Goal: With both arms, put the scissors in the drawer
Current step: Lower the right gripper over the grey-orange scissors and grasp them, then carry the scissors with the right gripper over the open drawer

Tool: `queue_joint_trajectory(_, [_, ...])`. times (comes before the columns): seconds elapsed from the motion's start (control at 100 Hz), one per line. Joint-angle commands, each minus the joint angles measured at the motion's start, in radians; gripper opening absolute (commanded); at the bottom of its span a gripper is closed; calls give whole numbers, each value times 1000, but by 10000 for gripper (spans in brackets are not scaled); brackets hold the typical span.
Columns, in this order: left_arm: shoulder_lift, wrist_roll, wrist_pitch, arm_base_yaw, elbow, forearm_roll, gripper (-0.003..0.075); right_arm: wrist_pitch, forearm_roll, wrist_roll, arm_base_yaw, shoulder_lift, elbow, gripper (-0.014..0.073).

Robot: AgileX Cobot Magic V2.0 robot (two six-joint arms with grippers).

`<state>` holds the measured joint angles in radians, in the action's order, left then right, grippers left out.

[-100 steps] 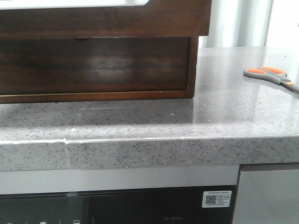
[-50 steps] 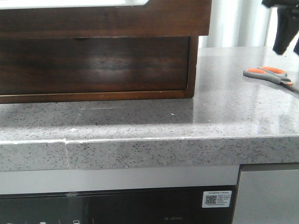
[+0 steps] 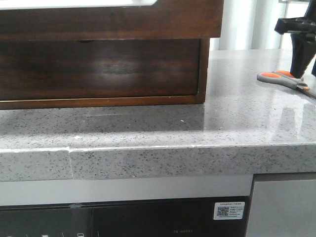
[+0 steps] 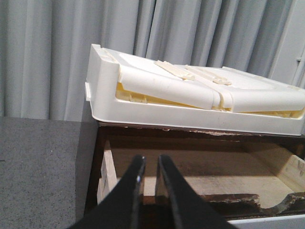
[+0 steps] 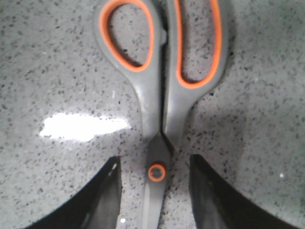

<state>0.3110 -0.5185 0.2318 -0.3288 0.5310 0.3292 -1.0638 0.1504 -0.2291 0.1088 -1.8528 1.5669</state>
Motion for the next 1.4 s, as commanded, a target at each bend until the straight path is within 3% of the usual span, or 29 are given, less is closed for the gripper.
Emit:
queue_joint_trajectory(0.0, [10, -6, -52, -4, 38, -19, 4, 35, -5, 2, 1, 38, 35, 251])
queue_joint_trajectory(0.26, [10, -6, -52, -4, 38, -19, 4, 77, -5, 2, 1, 14, 39, 251])
queue_joint_trajectory(0.71, [10, -6, -55, -4, 38, -26, 4, -4, -5, 2, 1, -66, 93, 248])
queue_joint_trajectory(0.81, [10, -6, -55, -4, 38, -26, 4, -9, -5, 2, 1, -66, 93, 169])
queue_joint_trajectory(0.97, [10, -4, -55, -4, 38, -23, 4, -13, -5, 2, 1, -66, 93, -125])
queue_joint_trajectory(1.18, [10, -4, -55, -4, 38, -23, 4, -8, -3, 2, 1, -36, 96, -124])
queue_joint_trajectory(1.39, [10, -4, -50, -4, 38, -23, 4, 45, 9, -27, 1, 112, 96, -124])
